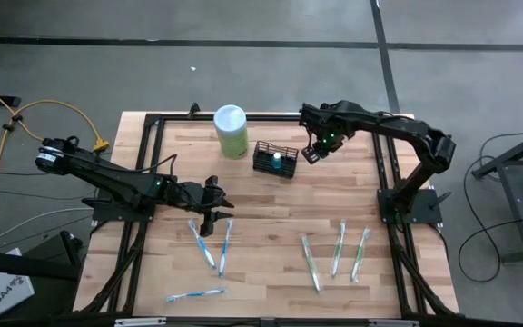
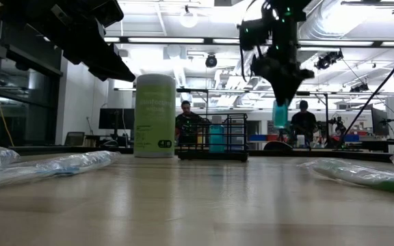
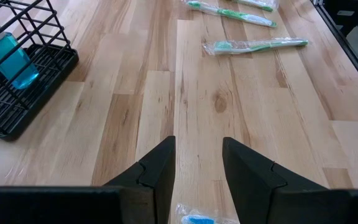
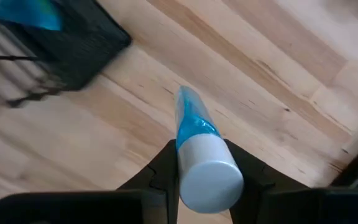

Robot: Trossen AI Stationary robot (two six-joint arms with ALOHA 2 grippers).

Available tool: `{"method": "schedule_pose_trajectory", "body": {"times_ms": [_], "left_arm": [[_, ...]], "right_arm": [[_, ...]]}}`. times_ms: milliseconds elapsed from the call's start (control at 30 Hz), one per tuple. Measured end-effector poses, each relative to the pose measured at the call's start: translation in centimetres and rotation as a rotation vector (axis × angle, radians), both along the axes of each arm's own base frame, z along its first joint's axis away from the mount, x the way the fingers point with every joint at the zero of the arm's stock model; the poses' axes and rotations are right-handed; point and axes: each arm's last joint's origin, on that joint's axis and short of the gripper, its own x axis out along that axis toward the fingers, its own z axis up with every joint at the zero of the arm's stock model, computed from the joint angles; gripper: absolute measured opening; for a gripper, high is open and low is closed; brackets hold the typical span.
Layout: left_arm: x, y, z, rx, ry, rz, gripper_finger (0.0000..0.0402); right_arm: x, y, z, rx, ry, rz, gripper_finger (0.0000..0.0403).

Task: Pick & Place toothbrushing station
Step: Put the mouthwash into the mesh organizer

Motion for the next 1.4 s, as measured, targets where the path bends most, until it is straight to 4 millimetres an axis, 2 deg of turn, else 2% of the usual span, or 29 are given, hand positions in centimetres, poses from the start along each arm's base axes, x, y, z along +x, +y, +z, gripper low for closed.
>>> {"method": "schedule_pose_trajectory", "body": {"times_ms": [367,533,700,1167,1400], "left_arm": [[0.0,0.0,0.0,-0.001,-0.003,0.0,0.0127],[0.0,0.0,0.1,-0.002,-0.01,0.0,0.0127],[0.0,0.0,0.1,-0.002,-0.01,0.0,0.0127],[0.0,0.0,0.1,-0.002,-0.01,0.0,0.0127],[0.0,0.0,0.1,-0.002,-0.01,0.0,0.0127]], "right_arm": [[1.5,1.3,5.3,-0.062,-0.115,0.074,0.0084],[2.3,1.5,6.8,-0.098,-0.181,0.114,0.0084],[3.9,0.9,6.7,-0.101,-0.187,0.155,0.0084],[10.3,-1.7,5.0,-0.106,-0.185,0.313,0.0084],[11.3,-1.9,3.3,-0.078,-0.142,0.345,0.0084]]}}
